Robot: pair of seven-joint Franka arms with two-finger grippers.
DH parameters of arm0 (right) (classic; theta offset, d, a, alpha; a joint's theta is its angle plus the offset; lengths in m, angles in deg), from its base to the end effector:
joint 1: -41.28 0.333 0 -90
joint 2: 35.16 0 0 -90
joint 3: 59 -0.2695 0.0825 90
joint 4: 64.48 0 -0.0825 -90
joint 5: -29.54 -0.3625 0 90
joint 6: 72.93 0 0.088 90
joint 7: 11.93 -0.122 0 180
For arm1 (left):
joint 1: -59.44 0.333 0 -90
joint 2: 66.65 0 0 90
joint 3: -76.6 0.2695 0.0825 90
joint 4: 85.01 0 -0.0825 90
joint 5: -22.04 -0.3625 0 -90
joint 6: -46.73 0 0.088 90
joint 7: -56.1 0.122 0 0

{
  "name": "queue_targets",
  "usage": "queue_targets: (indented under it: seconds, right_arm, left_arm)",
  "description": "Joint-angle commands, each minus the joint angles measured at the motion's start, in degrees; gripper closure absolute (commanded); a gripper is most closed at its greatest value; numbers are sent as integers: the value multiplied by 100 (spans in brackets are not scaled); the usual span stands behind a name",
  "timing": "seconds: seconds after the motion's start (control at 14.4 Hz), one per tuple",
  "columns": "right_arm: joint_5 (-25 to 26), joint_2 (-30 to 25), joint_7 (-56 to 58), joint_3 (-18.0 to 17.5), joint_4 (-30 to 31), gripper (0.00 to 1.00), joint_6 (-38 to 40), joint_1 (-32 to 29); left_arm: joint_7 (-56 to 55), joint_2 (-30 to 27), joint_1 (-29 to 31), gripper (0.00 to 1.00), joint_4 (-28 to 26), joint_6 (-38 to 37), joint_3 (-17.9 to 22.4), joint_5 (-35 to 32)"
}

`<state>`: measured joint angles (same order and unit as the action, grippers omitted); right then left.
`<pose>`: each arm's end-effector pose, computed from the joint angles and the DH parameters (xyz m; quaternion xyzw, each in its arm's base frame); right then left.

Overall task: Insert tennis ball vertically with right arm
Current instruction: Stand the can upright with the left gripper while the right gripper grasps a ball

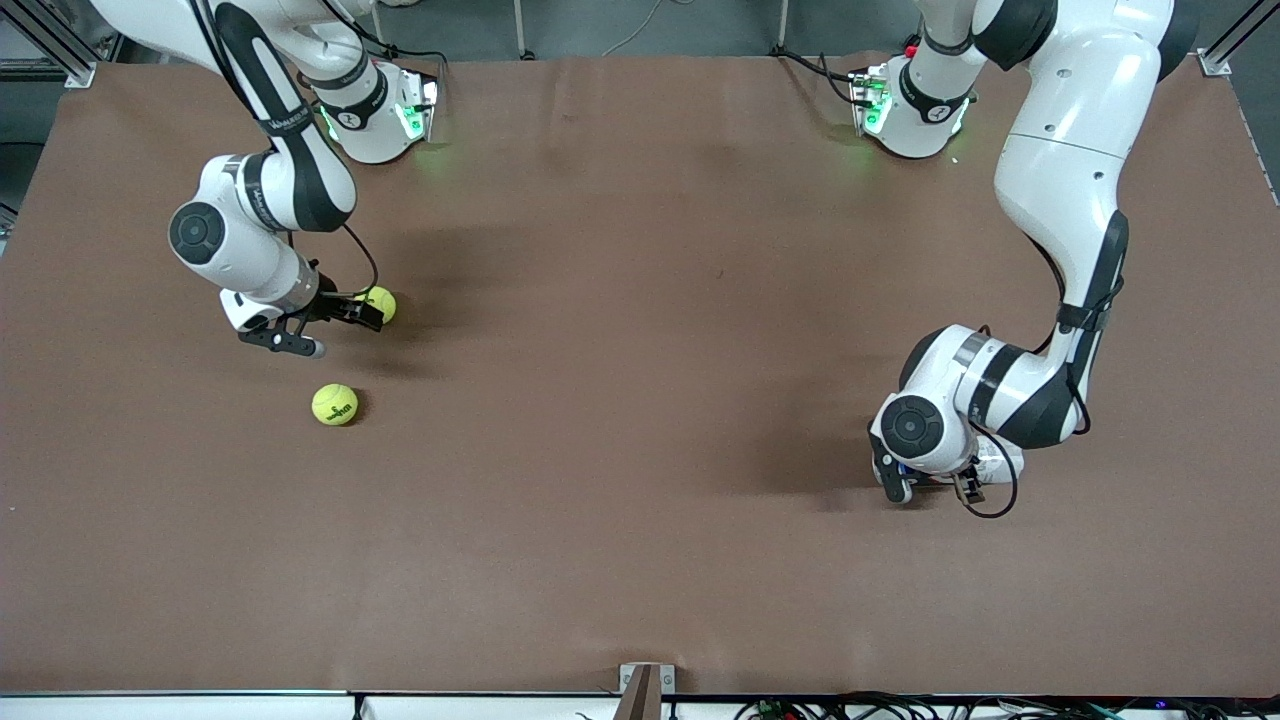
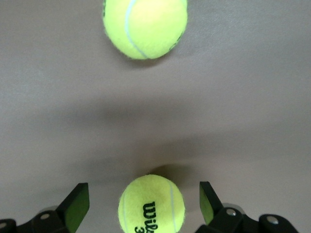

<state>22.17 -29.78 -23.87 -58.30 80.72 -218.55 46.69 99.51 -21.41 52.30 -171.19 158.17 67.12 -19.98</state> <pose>0.4330 0.0351 0.1892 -0.9916 0.1173 0.0475 0.0268 0.6217 -0.1182 0.1563 -0.7285 0.6197 0.2071 0.2061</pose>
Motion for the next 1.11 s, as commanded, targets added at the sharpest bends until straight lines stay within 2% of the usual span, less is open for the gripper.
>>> queue_targets:
  seconds: [0.0, 0.28, 0.63, 0.83, 1.04]
  right_arm:
    - [-335, -229, -63, 9, 394, 0, -353, 205]
    - [-380, -203, -54, 18, 403, 0, -354, 285]
    - [-371, -89, 7, 35, 447, 0, -362, 223]
    - [-371, 60, 8, 35, 482, 0, -424, 223]
    - [-371, 104, 8, 26, 508, 0, -415, 232]
  left_arm:
    - [-96, 134, -15, 1, 119, 166, 35, -210]
    - [-104, 240, 72, 7, 119, 526, 52, -140]
    - [-87, 257, 240, 24, 67, 773, 35, -131]
    - [-26, 240, 240, 35, 40, 782, 8, 237]
    - [1, 196, 257, 37, 49, 782, -62, 353]
